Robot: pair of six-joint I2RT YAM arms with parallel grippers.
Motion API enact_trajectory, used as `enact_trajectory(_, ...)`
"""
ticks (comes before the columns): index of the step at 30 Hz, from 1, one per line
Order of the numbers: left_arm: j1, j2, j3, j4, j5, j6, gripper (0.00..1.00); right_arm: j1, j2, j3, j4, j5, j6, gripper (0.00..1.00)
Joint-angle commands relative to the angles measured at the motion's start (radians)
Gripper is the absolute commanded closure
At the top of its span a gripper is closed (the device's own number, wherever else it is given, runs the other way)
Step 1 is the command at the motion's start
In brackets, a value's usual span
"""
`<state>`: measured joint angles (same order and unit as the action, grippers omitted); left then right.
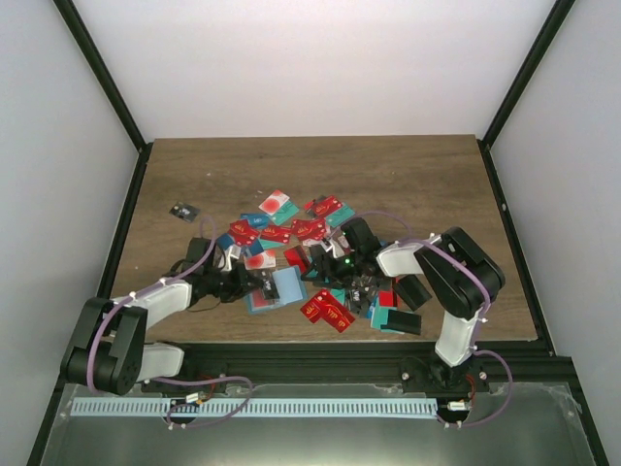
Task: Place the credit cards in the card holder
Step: Insert the credit card into the card holder.
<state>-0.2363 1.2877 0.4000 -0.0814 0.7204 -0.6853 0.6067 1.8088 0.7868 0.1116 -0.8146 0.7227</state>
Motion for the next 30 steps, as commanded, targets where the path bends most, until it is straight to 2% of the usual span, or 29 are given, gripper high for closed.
enact_trajectory(1,-0.008,-0.017,-0.030,0.048,0.013,-0.037,0.96,0.010,0.028,0.028,0.008,-0.004,-0.003,0.42)
enact_trajectory(20,-0.037,0.039,-0.051,0.150,0.009,-0.096,0.96,0.010,0.081,0.053,-0.003,-0.032,-0.020,0.45)
enact_trajectory(30,-0.054,0.032,-0.069,0.151,0.012,-0.115,0.96,0.010,0.101,0.068,-0.020,-0.032,-0.028,0.47)
